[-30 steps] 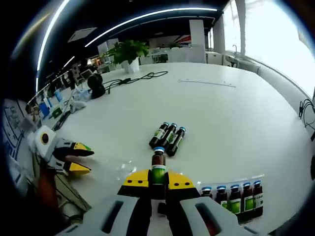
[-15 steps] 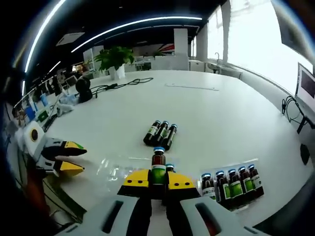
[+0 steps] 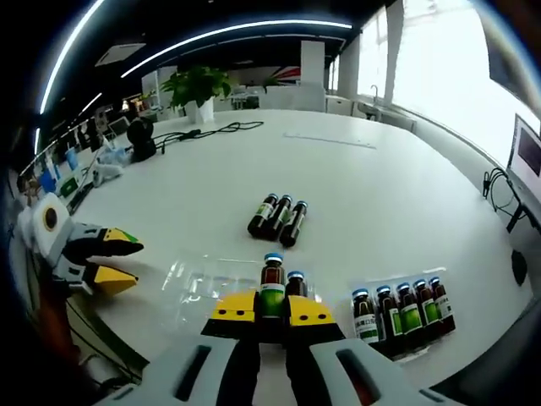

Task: Grip medicine bottles put into box

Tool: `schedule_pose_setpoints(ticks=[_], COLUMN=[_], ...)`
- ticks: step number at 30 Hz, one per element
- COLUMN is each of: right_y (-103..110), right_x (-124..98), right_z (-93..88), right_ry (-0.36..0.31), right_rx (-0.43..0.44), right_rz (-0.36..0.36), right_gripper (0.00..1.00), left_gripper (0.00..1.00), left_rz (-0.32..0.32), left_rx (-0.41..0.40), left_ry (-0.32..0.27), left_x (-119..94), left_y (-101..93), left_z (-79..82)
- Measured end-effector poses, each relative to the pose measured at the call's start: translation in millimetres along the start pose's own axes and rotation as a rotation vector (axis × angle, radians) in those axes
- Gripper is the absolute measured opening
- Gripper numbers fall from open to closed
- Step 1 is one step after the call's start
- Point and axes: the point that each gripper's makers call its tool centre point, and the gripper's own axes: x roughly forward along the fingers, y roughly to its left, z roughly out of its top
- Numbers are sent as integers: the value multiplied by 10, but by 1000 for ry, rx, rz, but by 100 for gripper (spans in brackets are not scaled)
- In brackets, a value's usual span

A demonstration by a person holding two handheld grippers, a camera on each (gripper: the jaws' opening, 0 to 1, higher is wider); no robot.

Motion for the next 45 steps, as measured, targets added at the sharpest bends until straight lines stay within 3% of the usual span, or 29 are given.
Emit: schedule_pose_setpoints(ticks=[16, 26, 29, 45], right_y=[97, 34, 47, 78], right_x=[-12, -57, -42, -29], right_z=[16, 93, 61, 97], right_ry=[-33, -48, -7, 13], right_rx=[8, -101, -185, -212], right_rz=[20, 32, 78, 129], right_gripper=[10, 6, 5, 0], left_gripper=[18, 18, 18, 18], left_rz=[-2, 4, 4, 8], left_rx=[1, 3, 3, 9], left_ry=[-5, 0, 2, 14], left_x=[-7, -8, -8, 2], left_y=[-2, 8, 9, 12], left_z=[7, -2, -5, -29])
